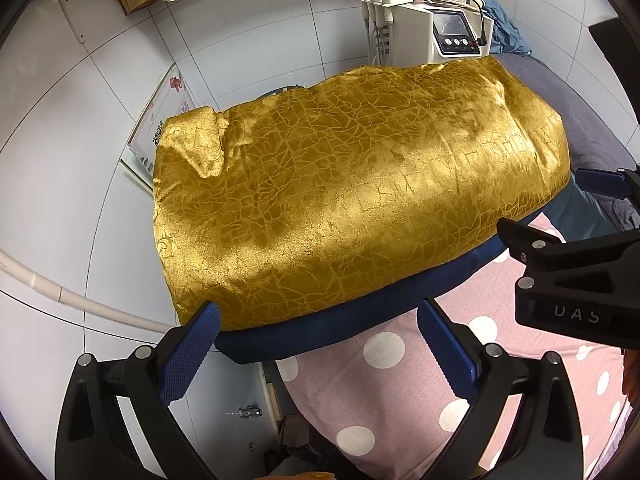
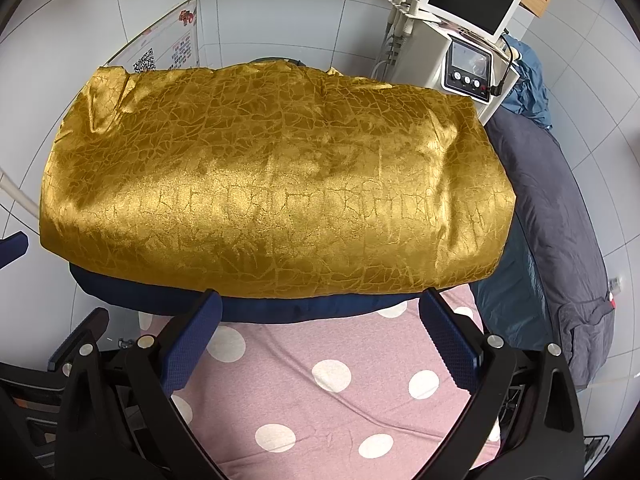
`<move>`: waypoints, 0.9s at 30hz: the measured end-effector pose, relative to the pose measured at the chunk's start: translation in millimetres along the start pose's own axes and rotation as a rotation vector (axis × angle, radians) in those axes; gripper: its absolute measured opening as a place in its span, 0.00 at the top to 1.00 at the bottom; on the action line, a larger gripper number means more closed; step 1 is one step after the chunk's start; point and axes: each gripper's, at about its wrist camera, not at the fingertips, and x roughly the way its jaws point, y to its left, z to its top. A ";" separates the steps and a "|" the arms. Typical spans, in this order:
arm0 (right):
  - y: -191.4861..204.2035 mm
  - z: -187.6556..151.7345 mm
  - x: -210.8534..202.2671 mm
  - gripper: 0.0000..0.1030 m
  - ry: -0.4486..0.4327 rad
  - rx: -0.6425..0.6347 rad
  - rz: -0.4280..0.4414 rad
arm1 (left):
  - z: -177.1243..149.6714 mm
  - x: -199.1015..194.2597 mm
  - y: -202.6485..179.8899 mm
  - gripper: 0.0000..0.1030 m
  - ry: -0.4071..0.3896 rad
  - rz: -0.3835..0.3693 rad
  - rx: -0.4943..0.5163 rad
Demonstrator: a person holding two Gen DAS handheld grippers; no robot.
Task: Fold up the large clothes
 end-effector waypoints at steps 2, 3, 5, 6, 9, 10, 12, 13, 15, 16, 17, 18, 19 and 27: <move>0.2 -0.2 0.1 0.06 0.000 0.000 -0.001 | 0.3 -0.5 -0.2 0.06 -0.005 -0.005 -0.003; 0.0 -0.1 0.2 0.06 0.000 0.001 -0.001 | -0.2 -0.9 0.6 0.06 -0.011 -0.015 -0.009; 0.1 -0.5 0.2 0.06 0.001 0.003 0.001 | -1.5 -3.4 2.1 0.06 -0.042 -0.030 -0.022; 0.2 -0.8 0.4 0.06 0.001 0.006 0.000 | -2.0 -5.1 1.3 0.06 -0.062 -0.022 -0.019; 0.0 -1.1 0.8 0.06 0.001 0.007 0.001 | -1.1 -7.6 -0.5 0.06 -0.086 -0.029 -0.019; -0.5 -0.9 1.2 0.06 0.002 0.007 0.001 | -1.0 -7.8 -0.3 0.06 -0.087 -0.039 -0.023; -0.5 -1.1 1.4 0.06 0.001 0.007 0.000 | -0.9 -7.8 -1.0 0.06 -0.092 -0.039 -0.023; -0.6 -0.9 1.4 0.06 0.001 0.007 0.000 | -0.7 -7.7 -1.5 0.06 -0.093 -0.039 -0.020; -1.7 -0.9 2.1 0.06 0.002 0.009 0.000 | -0.7 -7.3 -1.1 0.06 -0.092 -0.045 -0.024; -2.0 -0.9 2.0 0.06 0.002 0.010 -0.001 | -0.5 -7.2 -0.9 0.06 -0.091 -0.048 -0.026; -2.5 -1.0 2.4 0.06 0.002 0.012 -0.003 | -0.7 -7.0 -1.0 0.06 -0.091 -0.050 -0.025; -3.0 -0.9 2.6 0.06 0.002 0.013 -0.003 | -0.8 -7.2 -1.1 0.06 -0.092 -0.049 -0.024; -3.1 -1.0 2.0 0.06 0.003 0.015 -0.003 | -1.4 -7.5 -1.1 0.06 -0.092 -0.049 -0.025; -2.8 -0.7 1.7 0.06 0.003 0.014 -0.004 | -2.2 -7.4 -1.1 0.06 -0.089 -0.053 -0.022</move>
